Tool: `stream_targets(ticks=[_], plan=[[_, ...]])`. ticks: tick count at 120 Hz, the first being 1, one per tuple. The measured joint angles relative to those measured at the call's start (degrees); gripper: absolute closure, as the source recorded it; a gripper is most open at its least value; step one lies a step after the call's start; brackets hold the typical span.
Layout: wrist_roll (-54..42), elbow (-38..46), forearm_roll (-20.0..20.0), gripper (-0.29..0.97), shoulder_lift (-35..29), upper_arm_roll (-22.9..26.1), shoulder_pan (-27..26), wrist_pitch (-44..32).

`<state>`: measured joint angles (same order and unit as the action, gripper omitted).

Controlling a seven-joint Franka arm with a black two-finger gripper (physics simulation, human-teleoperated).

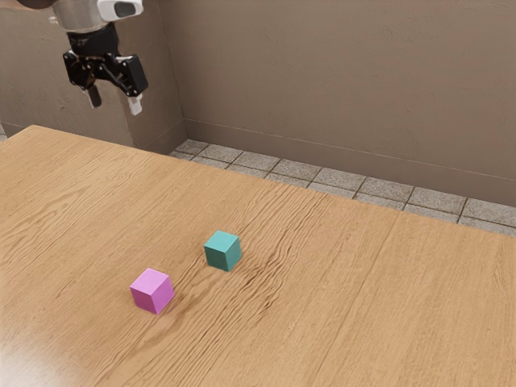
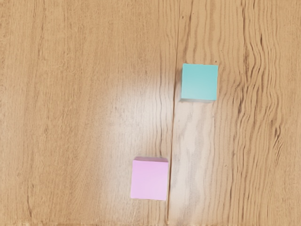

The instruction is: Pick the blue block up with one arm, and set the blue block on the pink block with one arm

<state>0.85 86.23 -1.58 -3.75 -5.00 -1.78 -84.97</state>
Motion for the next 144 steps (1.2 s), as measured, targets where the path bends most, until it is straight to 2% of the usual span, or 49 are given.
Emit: stream_targets(ticks=[22, 25, 34, 43, 73, 100, 108, 119, 134, 144], plan=[[0.57, -0.75, -0.36, 0.0, 0.07, 0.12, 1.13, 1.77], [0.63, -3.13, -0.49, 0.0, 0.3, 0.25, 0.93, 2.49], [0.81, -17.5, -0.42, 0.0, 3.13, 1.12, 0.54, 7.04], [0.97, -22.32, -0.16, 0.0, 5.61, 1.99, -0.16, 10.56], [1.47, -23.88, 0.28, 0.0, 8.76, 2.38, -7.68, 14.6], [1.76, -23.68, -0.12, 0.0, 11.22, 1.59, -5.08, 13.77], [1.85, -18.92, -0.35, 0.0, 10.12, 2.01, -4.99, 10.7], [1.94, -5.18, -0.35, 0.0, 7.05, 2.43, -4.72, 3.23], [1.95, 9.28, -0.31, 0.0, 3.57, 2.52, -4.3, -5.55], [1.93, 15.36, -0.66, 0.0, 1.39, 3.05, -3.57, -10.59]])
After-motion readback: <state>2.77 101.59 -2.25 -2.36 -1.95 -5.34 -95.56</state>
